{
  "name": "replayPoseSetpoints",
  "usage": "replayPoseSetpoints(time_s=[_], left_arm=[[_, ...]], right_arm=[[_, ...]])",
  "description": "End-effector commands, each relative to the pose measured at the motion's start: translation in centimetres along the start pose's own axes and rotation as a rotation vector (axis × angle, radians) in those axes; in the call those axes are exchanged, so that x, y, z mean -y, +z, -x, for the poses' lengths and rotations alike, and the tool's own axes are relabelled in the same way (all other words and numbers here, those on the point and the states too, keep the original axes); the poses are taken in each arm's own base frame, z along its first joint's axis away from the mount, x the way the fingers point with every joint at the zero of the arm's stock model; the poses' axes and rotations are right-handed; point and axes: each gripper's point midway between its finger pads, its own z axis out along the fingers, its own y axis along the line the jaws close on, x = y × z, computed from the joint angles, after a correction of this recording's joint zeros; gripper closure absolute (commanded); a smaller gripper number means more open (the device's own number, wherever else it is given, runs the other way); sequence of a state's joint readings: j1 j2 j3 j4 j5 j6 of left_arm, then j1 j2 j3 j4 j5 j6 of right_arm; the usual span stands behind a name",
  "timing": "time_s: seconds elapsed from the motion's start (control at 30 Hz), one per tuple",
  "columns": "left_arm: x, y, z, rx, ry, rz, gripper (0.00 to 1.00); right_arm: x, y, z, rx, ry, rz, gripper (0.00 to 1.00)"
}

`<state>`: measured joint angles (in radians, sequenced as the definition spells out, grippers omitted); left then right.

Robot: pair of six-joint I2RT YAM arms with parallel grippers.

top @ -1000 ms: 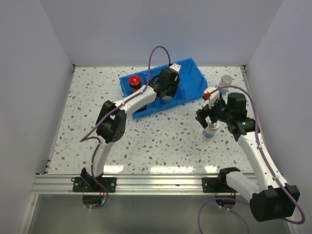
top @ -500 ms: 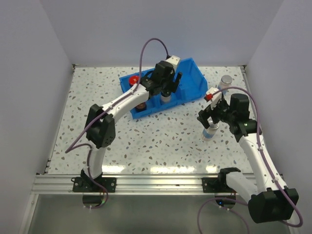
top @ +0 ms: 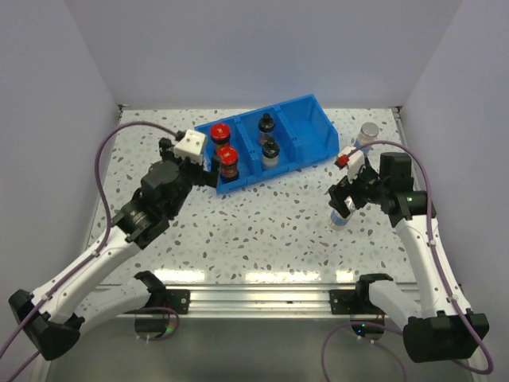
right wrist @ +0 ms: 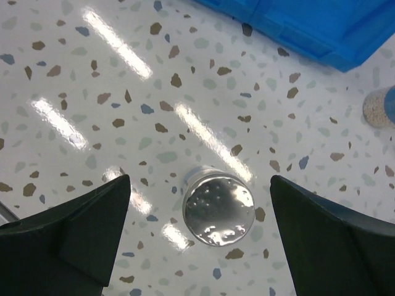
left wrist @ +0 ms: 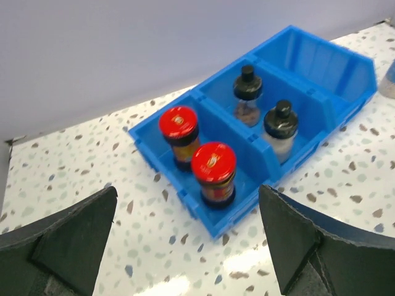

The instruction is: Organize the condiment bottles

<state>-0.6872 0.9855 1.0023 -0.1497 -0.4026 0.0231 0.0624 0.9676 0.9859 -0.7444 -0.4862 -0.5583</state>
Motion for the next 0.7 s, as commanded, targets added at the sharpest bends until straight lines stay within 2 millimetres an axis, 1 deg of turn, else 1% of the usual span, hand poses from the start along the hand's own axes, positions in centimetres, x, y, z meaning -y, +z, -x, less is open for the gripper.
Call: replayPoseSetpoints(time_s=[0.0,0.03,0.07,0.1,0.13,0.2,0.23,0.3,0.37,0.6,0.63,0.67], left_arm=[[-2.3,-2.0,-3.2,-0.005,0.006,0.093,0.0],[-2.8,-2.6,-4.9,-0.026,0.011,0.109,0.0],[-3.3,-3.7,-4.6,0.001,-0.016,0.119,0.0],[-3.6,-4.1,-5.0,0.002,-0.017,0.128,0.0],[-4.0,-4.7,-5.8,0.002,-0.015,0.138,0.0],[-4.4,-5.2,-6.6,-0.008,-0.013,0.155,0.0],[-4.6,-5.4,-7.4,-0.019,-0.004,0.165,0.0],[-4.7,-5.7,-7.5,-0.012,-0.016,0.168,0.0],[-4.4,-5.9,-7.6,-0.003,-0.021,0.144,0.0],[-4.6,-6.3,-7.5,0.002,-0.048,0.154,0.0],[-4.8,-6.3,-7.6,0.001,-0.048,0.162,0.0],[-4.9,-6.3,-7.5,0.002,-0.049,0.167,0.0]], right_arm=[[0.7,-1.1,-2.6,-0.145,0.05,-0.067,0.01],[1.0,-1.2,-2.9,-0.157,0.064,-0.087,0.01],[1.2,-1.1,-3.2,-0.171,0.069,-0.1,0.01],[1.5,-1.2,-3.8,-0.2,0.074,-0.116,0.01],[1.5,-1.1,-4.1,-0.22,0.081,-0.116,0.01],[1.6,-1.0,-5.0,-0.26,0.096,-0.114,0.01],[1.8,-0.9,-5.4,-0.279,0.1,-0.123,0.01],[1.8,-0.4,-6.1,-0.304,0.105,-0.118,0.01],[1.8,0.0,-6.7,-0.322,0.117,-0.118,0.01],[2.5,1.9,-7.8,-0.336,0.13,-0.121,0.02],[2.5,2.1,-7.9,-0.34,0.137,-0.116,0.02],[2.3,2.4,-7.9,-0.343,0.143,-0.099,0.05]])
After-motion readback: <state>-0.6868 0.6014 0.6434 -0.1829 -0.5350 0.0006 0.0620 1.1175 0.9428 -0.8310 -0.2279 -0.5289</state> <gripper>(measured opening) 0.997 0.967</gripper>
